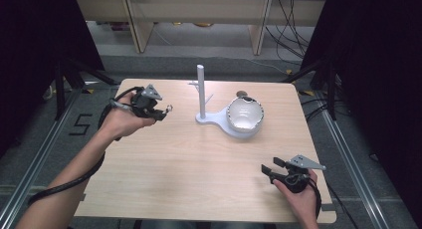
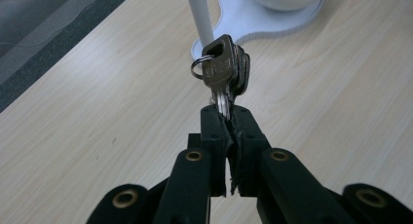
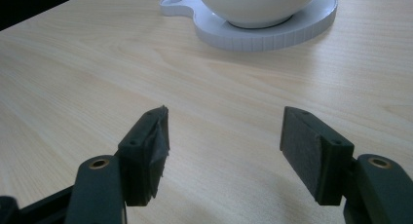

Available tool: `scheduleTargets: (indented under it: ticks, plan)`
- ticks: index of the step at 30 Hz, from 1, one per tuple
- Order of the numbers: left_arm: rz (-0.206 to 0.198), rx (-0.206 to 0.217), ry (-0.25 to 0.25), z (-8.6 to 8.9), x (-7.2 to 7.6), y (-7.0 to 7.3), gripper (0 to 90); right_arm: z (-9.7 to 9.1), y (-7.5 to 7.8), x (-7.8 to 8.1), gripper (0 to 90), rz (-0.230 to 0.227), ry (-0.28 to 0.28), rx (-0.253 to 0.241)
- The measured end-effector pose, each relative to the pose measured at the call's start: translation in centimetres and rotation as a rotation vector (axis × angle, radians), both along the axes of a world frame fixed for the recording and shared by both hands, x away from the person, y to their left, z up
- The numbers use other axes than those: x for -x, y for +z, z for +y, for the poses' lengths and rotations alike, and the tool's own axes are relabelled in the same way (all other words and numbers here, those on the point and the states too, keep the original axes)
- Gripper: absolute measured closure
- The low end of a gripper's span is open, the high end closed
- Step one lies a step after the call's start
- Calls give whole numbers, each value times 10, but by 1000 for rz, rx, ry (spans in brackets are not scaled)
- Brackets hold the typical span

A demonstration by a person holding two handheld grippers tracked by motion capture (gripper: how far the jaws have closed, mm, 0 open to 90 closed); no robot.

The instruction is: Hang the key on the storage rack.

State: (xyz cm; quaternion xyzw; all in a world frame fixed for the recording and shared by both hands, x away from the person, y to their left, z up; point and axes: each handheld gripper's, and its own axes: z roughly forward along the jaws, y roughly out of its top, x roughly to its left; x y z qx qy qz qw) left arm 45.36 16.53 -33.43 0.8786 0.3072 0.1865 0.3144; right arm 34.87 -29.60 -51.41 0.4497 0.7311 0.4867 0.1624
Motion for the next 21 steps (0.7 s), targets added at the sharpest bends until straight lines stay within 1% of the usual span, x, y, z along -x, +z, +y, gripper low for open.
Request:
scheduleTargets:
  ticks: [2,3,4,6,8,9,10,11,12,13,15,17,18,19,20,21]
  plan:
    - [-17,5,-5,-3,-4,5,853,0,0,0,358,-1,1,0]
    - [-20,18,-1,-4,-5,6,853,0,0,1,358,11,3,-3]
    - [-20,18,-1,-4,-5,6,853,0,0,0,358,-1,1,1]
    - [-38,30,-1,-9,-9,13,853,0,0,0,358,1,2,0]
    - [-42,34,-2,-10,-10,15,853,0,0,0,358,1,2,0]
    - [-52,43,-6,-14,-14,19,853,0,0,0,358,2,3,-1]
    - [-56,47,-8,-16,-17,20,853,2,0,2,358,18,-14,-12]
    - [-60,52,-8,-19,-19,22,853,0,0,0,358,-10,-5,16]
    - [-63,53,-11,-20,-21,23,853,1,0,0,358,2,4,0]
    - [-65,59,-12,-22,-23,24,853,1,0,1,358,10,4,-4]
    - [-69,74,-10,-27,-29,25,853,1,0,1,358,3,5,-3]
    - [-68,85,-6,-30,-36,26,853,1,0,1,358,10,7,-6]
    - [-70,89,-2,-32,-39,26,853,1,-1,1,358,-4,0,0]
    - [-68,95,1,-33,-41,26,853,1,-1,0,358,-2,-10,2]
    - [-65,97,8,-34,-45,26,853,1,0,1,358,4,-9,3]
    - [-75,95,9,-35,-49,25,853,0,0,1,358,5,7,-5]
